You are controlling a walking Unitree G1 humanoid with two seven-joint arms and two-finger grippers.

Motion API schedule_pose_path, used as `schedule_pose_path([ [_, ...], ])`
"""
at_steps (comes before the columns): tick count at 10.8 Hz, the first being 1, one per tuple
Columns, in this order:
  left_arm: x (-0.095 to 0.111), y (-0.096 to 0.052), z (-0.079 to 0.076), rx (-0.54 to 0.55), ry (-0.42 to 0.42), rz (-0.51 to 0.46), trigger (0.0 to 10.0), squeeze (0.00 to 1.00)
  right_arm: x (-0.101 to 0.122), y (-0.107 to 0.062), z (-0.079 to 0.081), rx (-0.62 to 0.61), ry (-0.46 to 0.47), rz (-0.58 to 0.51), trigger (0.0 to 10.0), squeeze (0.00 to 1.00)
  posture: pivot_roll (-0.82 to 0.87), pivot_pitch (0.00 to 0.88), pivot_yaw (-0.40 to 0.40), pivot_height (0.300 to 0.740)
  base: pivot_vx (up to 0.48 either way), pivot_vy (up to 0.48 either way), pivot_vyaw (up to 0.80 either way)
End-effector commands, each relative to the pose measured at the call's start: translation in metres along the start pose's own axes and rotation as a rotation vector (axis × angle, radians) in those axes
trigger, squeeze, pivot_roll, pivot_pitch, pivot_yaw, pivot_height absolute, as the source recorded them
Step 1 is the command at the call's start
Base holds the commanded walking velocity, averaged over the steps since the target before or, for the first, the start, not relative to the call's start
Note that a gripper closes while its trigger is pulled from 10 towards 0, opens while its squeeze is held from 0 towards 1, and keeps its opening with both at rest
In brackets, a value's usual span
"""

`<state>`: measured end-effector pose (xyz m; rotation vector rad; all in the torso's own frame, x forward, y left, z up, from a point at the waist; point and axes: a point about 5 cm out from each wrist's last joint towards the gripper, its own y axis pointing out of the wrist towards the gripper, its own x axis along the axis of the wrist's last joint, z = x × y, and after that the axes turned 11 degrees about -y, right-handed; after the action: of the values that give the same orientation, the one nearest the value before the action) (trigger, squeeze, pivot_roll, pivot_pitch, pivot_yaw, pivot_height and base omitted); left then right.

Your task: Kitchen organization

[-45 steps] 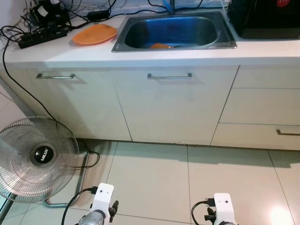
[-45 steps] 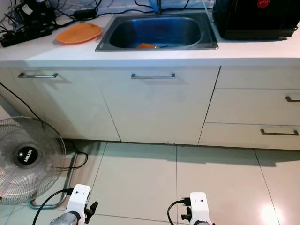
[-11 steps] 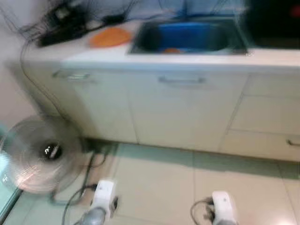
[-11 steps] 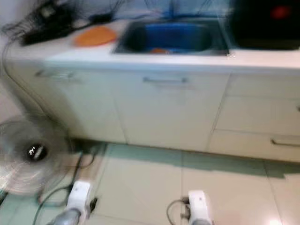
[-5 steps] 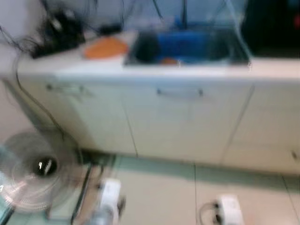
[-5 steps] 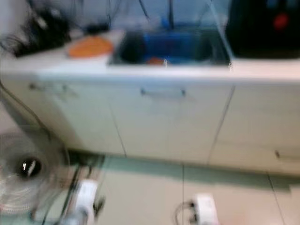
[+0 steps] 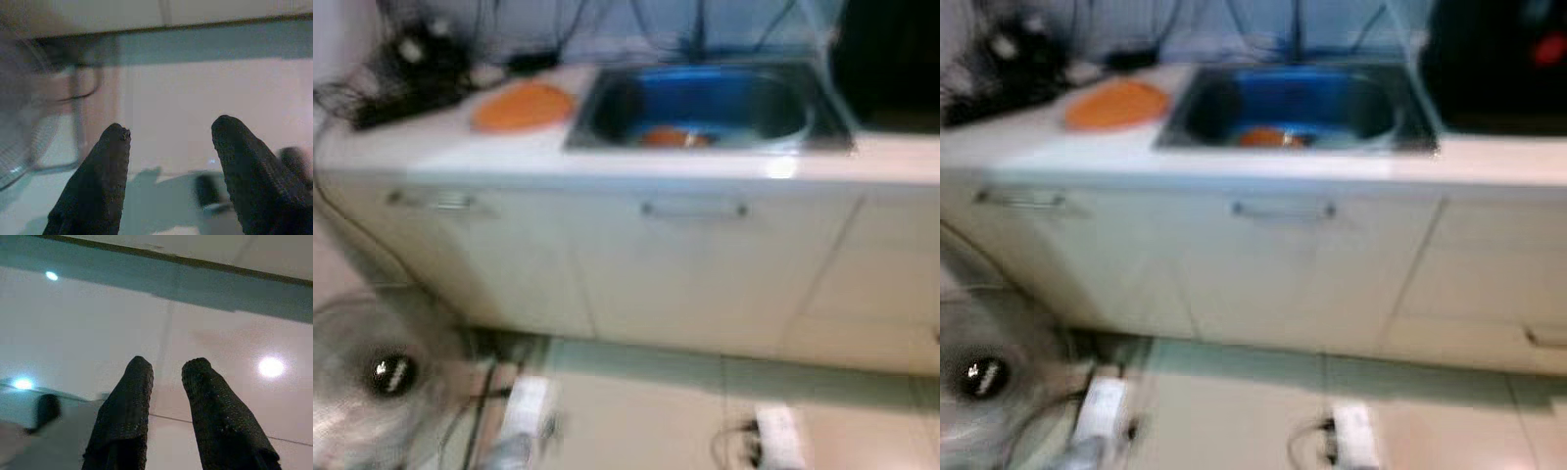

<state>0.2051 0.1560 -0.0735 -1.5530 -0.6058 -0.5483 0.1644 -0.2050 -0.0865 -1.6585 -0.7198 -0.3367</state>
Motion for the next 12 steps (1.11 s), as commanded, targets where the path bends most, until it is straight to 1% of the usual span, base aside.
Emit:
schedule_pose_path([
  [1, -0.0022, -0.0026, 0.0193, 0.047, 0.014, 0.013, 10.0, 0.00, 0.0103, 0.0028, 0.0106, 0.025, 0.008, -0.026, 10.0, 0.00, -0.01, 0.047, 0.095, 0.740, 0.371, 0.000, 0.00],
  [8, -0.0022, -0.0024, 0.0181, 0.042, 0.011, 0.016, 10.0, 0.00, 0.0100, 0.0027, 0.0089, 0.020, 0.000, -0.027, 10.0, 0.00, -0.01, 0.051, 0.095, 0.740, 0.355, 0.000, 0.00],
  [12, -0.0028, -0.0024, 0.0176, 0.033, 0.010, 0.021, 10.0, 0.00, 0.0107, 0.0029, 0.0083, 0.016, 0.005, -0.026, 10.0, 0.00, -0.01, 0.049, 0.094, 0.740, 0.000, 0.000, 0.00],
])
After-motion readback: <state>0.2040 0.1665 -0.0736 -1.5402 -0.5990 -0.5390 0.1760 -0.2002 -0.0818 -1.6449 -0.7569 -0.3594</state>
